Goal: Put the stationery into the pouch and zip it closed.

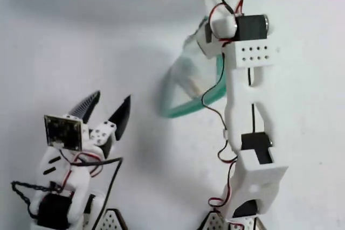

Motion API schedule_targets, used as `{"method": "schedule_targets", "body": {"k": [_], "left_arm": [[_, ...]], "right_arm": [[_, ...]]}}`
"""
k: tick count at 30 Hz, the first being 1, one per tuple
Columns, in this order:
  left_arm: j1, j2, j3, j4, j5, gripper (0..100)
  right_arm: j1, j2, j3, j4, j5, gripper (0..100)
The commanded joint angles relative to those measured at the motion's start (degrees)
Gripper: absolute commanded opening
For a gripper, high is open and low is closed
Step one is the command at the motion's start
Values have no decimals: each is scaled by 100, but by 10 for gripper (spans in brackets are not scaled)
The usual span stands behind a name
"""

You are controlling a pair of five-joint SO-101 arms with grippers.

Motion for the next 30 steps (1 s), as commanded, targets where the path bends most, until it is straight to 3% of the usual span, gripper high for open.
{"method": "schedule_targets", "body": {"k": [1, 7, 15, 20, 22, 30], "left_arm": [[-48, -4, 35, -273, 53, 241], [48, -4, 88, -299, 53, 241], [215, -4, 290, -475, 18, 241], [215, -4, 387, -633, 18, 241], [215, -4, 396, -651, 18, 241], [189, -4, 387, -659, 53, 228]], "right_arm": [[277, 998, 70, -57, 967, 19], [585, 1947, 70, -75, 1969, 19], [760, 2141, 26, 374, 2084, 35], [1182, 2035, 299, 488, 2189, 307], [1323, 1877, 369, 488, 2620, 348], [1701, 365, 369, 488, 2875, 282]]}}
